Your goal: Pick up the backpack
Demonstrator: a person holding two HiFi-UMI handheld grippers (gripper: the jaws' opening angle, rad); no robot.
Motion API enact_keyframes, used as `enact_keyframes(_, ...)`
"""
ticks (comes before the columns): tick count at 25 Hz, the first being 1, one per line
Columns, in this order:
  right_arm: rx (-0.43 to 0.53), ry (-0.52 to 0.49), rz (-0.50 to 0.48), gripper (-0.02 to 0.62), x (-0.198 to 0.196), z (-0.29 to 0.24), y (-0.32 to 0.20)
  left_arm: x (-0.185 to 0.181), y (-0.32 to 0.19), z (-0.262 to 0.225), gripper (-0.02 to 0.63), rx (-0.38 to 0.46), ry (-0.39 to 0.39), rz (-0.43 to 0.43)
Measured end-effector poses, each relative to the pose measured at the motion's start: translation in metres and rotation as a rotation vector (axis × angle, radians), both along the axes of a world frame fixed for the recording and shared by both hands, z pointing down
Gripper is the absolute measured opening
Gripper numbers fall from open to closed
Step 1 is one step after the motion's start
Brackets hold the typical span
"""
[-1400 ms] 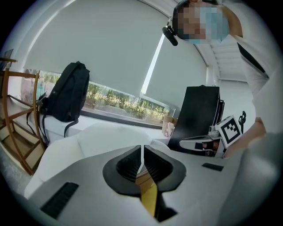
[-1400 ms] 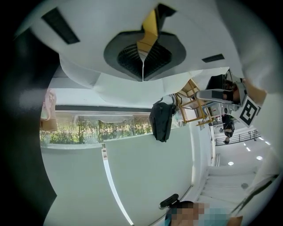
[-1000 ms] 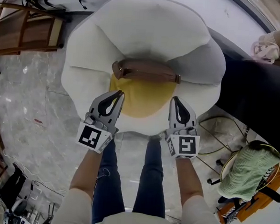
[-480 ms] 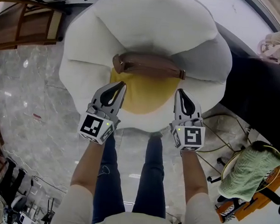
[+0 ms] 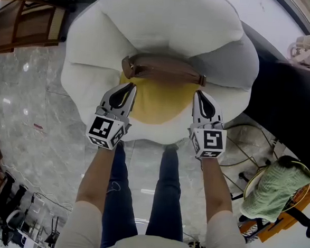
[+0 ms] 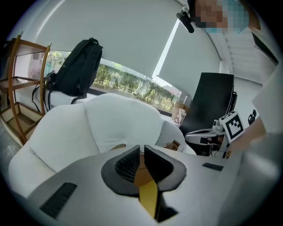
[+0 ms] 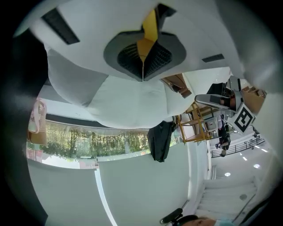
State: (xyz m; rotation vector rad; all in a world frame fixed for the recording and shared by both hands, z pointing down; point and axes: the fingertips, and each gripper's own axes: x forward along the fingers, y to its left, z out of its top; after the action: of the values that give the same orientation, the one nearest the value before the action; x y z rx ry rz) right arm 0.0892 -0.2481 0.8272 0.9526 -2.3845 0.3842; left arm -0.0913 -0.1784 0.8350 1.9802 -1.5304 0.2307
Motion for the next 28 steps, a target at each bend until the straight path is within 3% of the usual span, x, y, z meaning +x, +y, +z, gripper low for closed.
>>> enact_keyframes(8,-0.033,0.022,0.005,0.031,0.0,0.019,-0.003,-0.002,0.003,0.026,0.066,-0.064,0.023,-0.024)
enact_keyframes(10,-0.039,0.04,0.022,0.032,0.003,0.025,-0.007,-0.003,0.006,0.035,0.232,-0.095,0.043,-0.059)
enact_keyframes(11,-0.045,0.05,0.035,0.04,0.006,0.028,-0.009,-0.003,0.008,0.04,0.278,-0.112,0.053,-0.074)
enact_keyframes(12,-0.056,0.059,0.051,0.082,0.009,0.033,-0.01,-0.003,0.009,0.046,0.284,-0.127,0.058,-0.083)
enact_keyframes(13,-0.073,0.067,0.067,0.206,0.012,0.038,-0.012,-0.003,0.011,0.05,0.29,-0.141,0.058,-0.084)
enact_keyframes(14,-0.092,0.072,0.079,0.273,0.015,0.043,-0.014,-0.003,0.012,0.054,0.292,-0.151,0.056,-0.081)
enact_keyframes(28,-0.157,0.085,0.036,0.307,0.013,0.087,-0.036,-0.006,-0.017,0.09,0.296,-0.182,-0.013,-0.057)
